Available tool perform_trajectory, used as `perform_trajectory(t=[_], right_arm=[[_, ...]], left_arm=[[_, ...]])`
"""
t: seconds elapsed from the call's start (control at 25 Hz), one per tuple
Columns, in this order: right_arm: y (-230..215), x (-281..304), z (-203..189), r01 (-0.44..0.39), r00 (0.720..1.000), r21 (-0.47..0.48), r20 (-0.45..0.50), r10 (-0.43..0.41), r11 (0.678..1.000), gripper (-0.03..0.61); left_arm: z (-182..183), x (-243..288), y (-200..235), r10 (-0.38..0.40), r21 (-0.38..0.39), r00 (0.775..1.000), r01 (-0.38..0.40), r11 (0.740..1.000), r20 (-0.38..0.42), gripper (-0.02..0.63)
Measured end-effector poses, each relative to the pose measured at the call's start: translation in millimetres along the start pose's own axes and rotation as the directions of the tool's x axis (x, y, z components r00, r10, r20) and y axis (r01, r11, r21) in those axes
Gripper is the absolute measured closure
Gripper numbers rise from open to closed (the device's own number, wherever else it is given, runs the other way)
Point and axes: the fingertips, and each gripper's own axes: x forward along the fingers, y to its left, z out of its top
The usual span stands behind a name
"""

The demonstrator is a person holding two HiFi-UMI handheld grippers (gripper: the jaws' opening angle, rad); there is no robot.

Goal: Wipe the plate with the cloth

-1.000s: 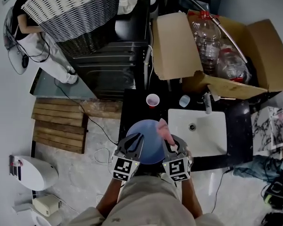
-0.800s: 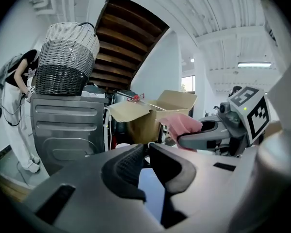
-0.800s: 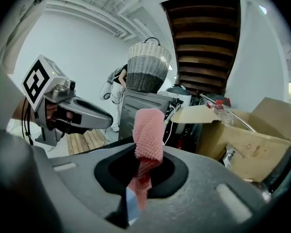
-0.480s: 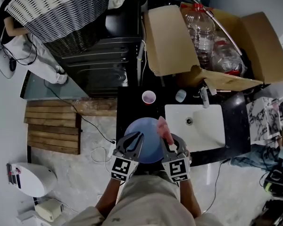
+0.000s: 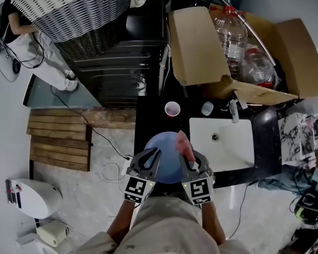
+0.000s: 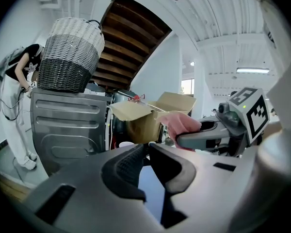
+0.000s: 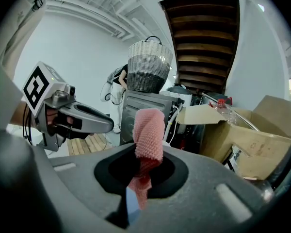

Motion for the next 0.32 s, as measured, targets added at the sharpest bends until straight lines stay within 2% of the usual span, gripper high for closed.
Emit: perform_trajectory(t=[0.32], right_arm=[[8.4,4.3,-1.1,-0.013,1.000,-0.005,-0.006,0.013,1.000,0.543]], left_arm=[[-5.3,-5.7,10.2,0.018,-0.009,1.000,-0.018,1.000,-0.006,0.574]])
